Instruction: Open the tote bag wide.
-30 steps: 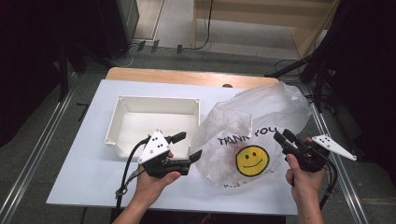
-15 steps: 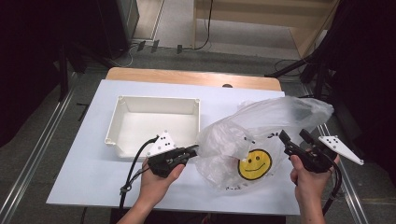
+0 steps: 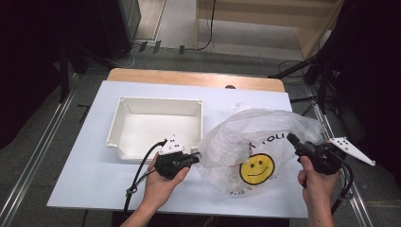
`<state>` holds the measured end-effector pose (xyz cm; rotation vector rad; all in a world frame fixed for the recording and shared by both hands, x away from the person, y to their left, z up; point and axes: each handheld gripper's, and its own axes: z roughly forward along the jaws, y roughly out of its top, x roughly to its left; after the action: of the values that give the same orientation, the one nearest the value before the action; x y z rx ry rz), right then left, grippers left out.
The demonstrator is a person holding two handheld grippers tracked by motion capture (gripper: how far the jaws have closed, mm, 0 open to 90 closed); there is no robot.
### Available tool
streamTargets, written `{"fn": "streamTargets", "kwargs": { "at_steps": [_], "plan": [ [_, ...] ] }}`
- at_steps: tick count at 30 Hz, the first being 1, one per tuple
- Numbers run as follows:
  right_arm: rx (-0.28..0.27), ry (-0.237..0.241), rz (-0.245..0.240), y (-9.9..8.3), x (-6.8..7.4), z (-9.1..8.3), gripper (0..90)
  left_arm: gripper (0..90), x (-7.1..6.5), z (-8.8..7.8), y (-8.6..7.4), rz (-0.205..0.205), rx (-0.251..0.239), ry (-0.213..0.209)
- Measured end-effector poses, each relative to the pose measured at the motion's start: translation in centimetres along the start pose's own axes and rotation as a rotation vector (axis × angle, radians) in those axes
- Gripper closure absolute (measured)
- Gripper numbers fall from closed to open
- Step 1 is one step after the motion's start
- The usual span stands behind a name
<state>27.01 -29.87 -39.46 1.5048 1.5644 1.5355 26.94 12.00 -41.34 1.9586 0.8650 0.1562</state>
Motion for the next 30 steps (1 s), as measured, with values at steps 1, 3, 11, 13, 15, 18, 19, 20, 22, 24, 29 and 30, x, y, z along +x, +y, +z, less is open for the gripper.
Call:
{"fn": "streamTargets", "kwargs": {
  "at_steps": [1,3,11,13,15,18,19,20,22,24,29,30],
  "plan": [
    [0.011,0.024,-0.003,-0.2,-0.1,0.2,48.1,89.1,0.0,0.1,0.0,-0.004,0.012,0.0],
    [0.031,0.073,-0.006,-0.6,-0.3,0.7,57.3,89.1,0.2,0.2,-0.1,-0.006,0.028,0.001],
    [0.119,0.066,-0.026,-2.0,-0.2,2.2,86.2,89.1,0.4,0.6,-0.6,-0.008,0.054,-0.006],
    [0.123,0.067,-0.033,-2.2,-0.2,2.3,87.7,89.0,0.4,0.7,-0.7,-0.007,0.056,-0.009],
    [0.15,0.042,-0.039,-2.7,-0.6,2.8,90.0,88.9,0.4,0.9,-0.8,-0.001,0.066,-0.009],
    [0.195,0.009,-0.029,-3.3,-1.3,3.3,90.0,88.6,0.6,0.8,-0.8,-0.006,0.065,-0.011],
    [0.213,-0.001,-0.022,-3.6,-1.6,3.5,90.0,88.3,0.7,0.8,-0.9,-0.008,0.063,-0.011],
    [0.225,-0.005,-0.014,-3.8,-1.8,3.6,90.0,88.1,0.8,0.7,-0.9,-0.009,0.064,-0.01],
    [0.22,0.023,0.01,-4.1,-2.2,3.6,83.0,86.4,0.9,0.7,-0.9,-0.01,0.061,-0.019],
    [0.198,0.071,0.034,-3.8,-2.1,3.1,69.7,81.8,0.8,0.5,-0.9,-0.016,0.04,-0.045],
    [0.145,0.083,0.016,-2.4,-0.8,2.2,37.1,67.0,0.5,-0.1,-0.6,-0.007,-0.025,-0.055],
    [0.157,0.071,0.018,-2.4,-0.4,2.4,31.6,67.1,0.4,-0.3,-0.5,-0.006,-0.035,-0.056]
  ]
}}
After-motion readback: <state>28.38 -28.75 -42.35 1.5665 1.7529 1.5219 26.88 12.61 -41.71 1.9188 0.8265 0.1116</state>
